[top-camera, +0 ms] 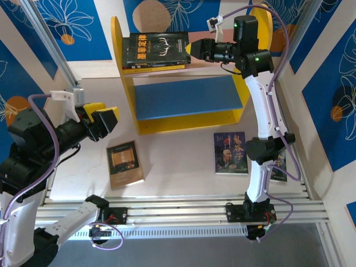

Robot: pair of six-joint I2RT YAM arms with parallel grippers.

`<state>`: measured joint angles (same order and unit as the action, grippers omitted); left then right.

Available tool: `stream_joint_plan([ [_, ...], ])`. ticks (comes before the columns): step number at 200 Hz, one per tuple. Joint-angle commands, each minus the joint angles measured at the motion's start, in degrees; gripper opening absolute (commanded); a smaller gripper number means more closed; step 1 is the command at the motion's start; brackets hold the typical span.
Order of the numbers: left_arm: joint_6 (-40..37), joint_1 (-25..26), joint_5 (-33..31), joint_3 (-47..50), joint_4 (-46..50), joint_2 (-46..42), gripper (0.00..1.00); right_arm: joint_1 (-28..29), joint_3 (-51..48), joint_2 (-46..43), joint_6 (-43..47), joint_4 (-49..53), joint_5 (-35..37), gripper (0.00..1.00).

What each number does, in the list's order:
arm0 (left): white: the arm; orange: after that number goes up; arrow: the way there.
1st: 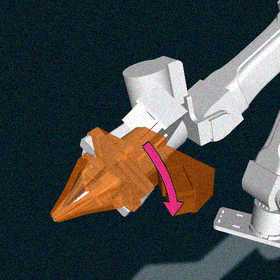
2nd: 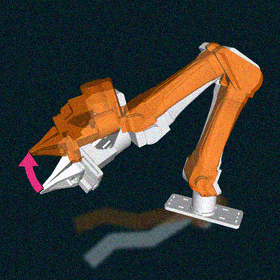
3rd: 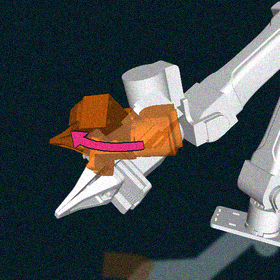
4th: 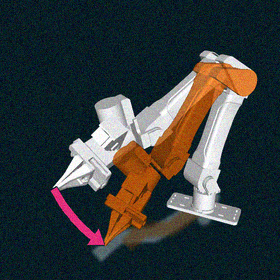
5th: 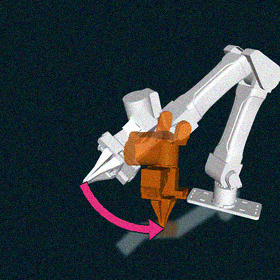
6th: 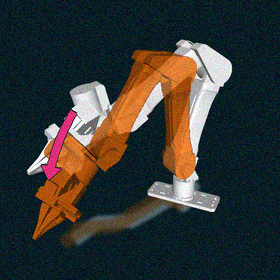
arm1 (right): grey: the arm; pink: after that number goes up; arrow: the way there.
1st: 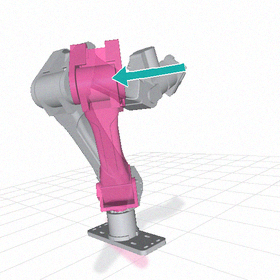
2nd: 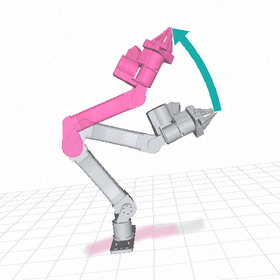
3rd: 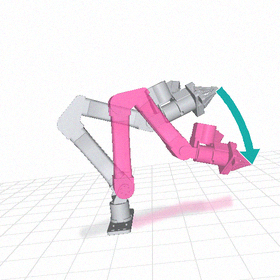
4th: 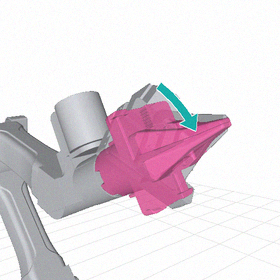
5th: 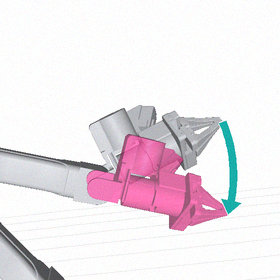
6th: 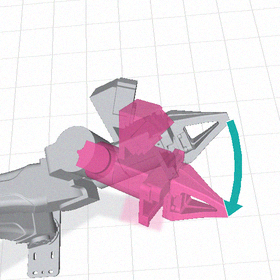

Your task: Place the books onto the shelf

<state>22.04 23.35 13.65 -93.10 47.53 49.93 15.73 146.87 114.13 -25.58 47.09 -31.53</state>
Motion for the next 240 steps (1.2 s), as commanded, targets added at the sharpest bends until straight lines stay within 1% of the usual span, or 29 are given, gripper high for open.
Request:
stream_joint_plan([
  [1,-1.2,-0.59,-1.08,0.55,0.11,-0.72,0.67,0.45,0.3,1.0,-0.04,-0.87,-1.91,0.39],
  [63,-1.39,-0.59,-1.06,0.55,0.13,-0.98,0.67,0.8,2.05,2.83,-0.65,-1.23,-2.81,0.39],
  [240,-2.27,-0.58,-1.78,0.99,0.54,-1.06,0.67,1.93,3.15,4.83,-2.53,-3.84,-3.71,0.39],
])
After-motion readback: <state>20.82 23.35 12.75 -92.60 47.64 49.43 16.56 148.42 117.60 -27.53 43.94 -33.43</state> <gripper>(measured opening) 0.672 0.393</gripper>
